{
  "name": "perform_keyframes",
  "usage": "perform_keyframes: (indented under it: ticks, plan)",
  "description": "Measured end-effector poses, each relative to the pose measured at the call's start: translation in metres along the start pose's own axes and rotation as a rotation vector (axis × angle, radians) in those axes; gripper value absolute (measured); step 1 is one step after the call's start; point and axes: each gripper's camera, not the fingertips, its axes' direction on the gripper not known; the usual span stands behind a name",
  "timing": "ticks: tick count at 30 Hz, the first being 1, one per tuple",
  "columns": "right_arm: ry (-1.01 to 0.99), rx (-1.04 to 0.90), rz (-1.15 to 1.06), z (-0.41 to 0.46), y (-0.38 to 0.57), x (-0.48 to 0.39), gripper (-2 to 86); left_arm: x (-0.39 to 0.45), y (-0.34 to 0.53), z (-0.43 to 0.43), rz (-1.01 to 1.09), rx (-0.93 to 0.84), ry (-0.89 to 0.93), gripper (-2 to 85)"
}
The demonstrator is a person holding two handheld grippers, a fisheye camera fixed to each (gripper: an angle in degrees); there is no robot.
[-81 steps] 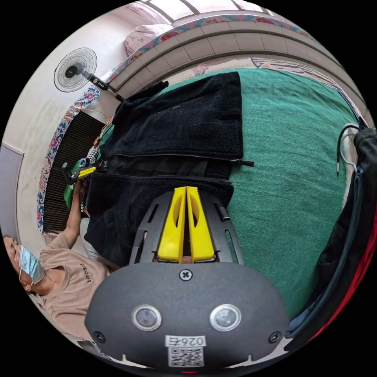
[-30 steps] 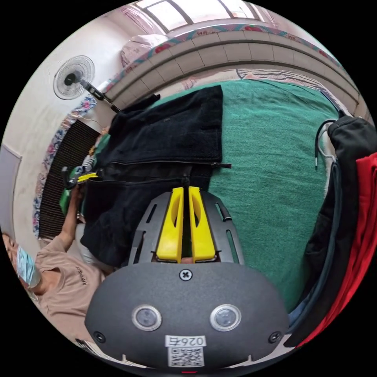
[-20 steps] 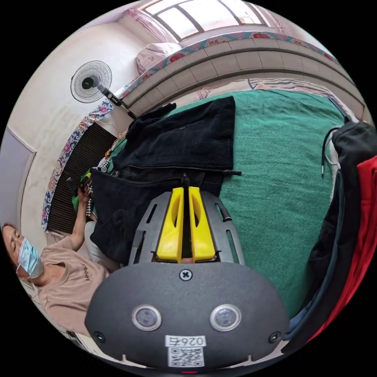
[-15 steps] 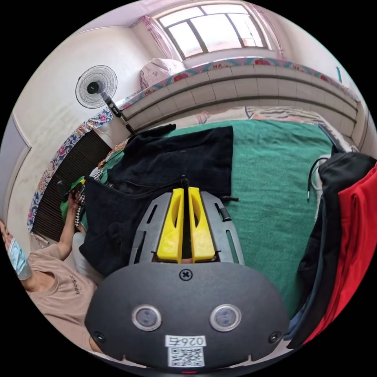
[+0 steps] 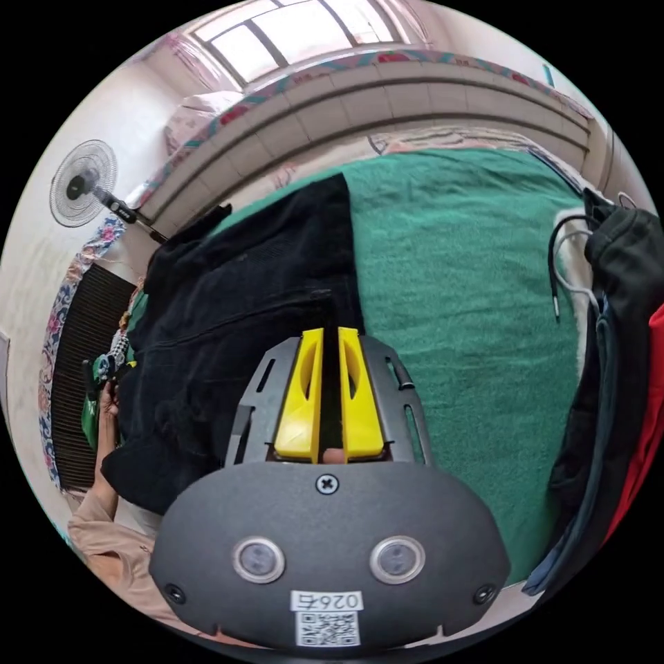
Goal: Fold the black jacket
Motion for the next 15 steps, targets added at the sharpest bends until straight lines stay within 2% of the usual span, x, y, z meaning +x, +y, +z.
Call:
perform_keyframes:
  ticks: [3,5,9,11,12,14,15]
  plan:
    - [0.019,0.035,0.018,-0.012,-0.005,-0.002,4.3,0.001,0.0,-0.031,-0.049,0.051,-0.002,0.6]
    - [0.074,0.078,0.004,-0.025,-0.005,-0.013,4.1,0.014,0.008,-0.065,-0.063,0.145,-0.113,-0.6]
    - [0.137,0.125,-0.11,-0.031,0.001,-0.06,1.3,0.061,0.011,-0.079,0.089,0.193,-0.148,-0.9]
    - [0.133,0.082,-0.191,-0.015,0.0,-0.081,-0.1,0.101,0.006,-0.062,0.264,0.126,-0.152,-1.0]
    - [0.147,0.026,-0.231,0.002,-0.003,-0.092,-0.4,0.109,0.004,-0.054,0.305,0.088,-0.162,-1.0]
    - [0.191,-0.094,-0.268,0.035,-0.008,-0.1,-0.7,0.128,-0.004,-0.012,0.384,-0.109,-0.234,-1.0]
    - [0.219,-0.127,-0.281,0.05,-0.01,-0.101,-0.8,0.13,-0.004,-0.008,0.39,-0.098,-0.235,-0.9]
